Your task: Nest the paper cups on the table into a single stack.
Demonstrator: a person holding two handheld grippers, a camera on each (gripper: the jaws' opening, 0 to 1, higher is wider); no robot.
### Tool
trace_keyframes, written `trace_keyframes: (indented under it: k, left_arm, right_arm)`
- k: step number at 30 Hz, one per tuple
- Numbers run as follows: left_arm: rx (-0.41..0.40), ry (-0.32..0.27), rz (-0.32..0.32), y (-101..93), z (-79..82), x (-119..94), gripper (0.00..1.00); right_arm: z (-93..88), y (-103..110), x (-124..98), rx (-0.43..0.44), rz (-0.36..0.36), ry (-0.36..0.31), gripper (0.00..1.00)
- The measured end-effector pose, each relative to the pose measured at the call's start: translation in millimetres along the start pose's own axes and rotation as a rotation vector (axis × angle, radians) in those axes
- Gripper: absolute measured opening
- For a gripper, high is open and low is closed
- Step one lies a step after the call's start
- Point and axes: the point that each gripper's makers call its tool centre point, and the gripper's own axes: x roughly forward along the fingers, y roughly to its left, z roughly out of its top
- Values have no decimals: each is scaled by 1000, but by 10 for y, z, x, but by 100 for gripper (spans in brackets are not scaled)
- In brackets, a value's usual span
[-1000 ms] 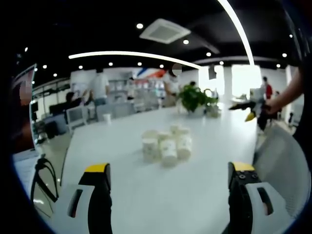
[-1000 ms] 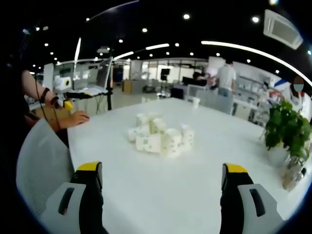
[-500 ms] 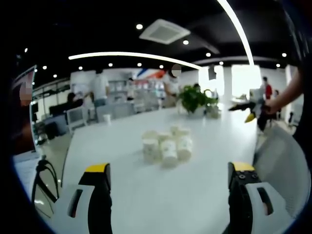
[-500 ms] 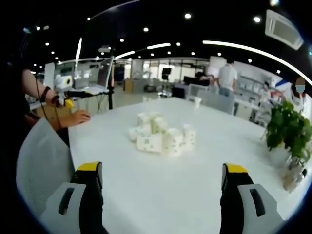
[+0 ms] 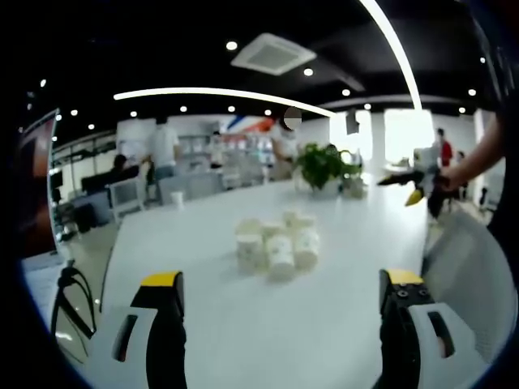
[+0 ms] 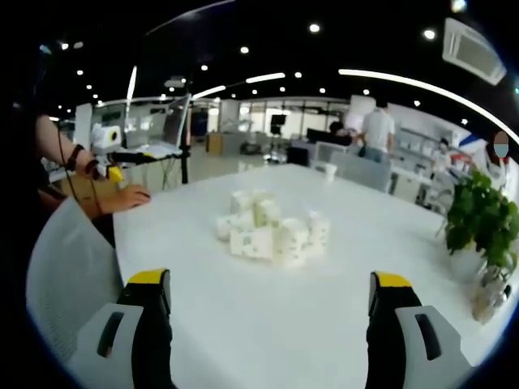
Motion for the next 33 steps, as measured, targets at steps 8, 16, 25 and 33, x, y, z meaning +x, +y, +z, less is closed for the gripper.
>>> trace_keyframes:
  k: [8,16,25,33]
  left_arm:
    - [-10,-9,9,24,6,9,100]
    - [-21,-11,-2,-21,-9,15,100]
    - [-21,-2,-9,-55,-12,28,100]
    - [-19,6,-9,-54,7,26,100]
  right_arm:
    - [103,-15,30,103,-39,-35,99]
    - [207,39,244,227,-84,-10,88]
    - [182,197,600,227,-32,13,84]
    - [107,166,773,211,4,56,82]
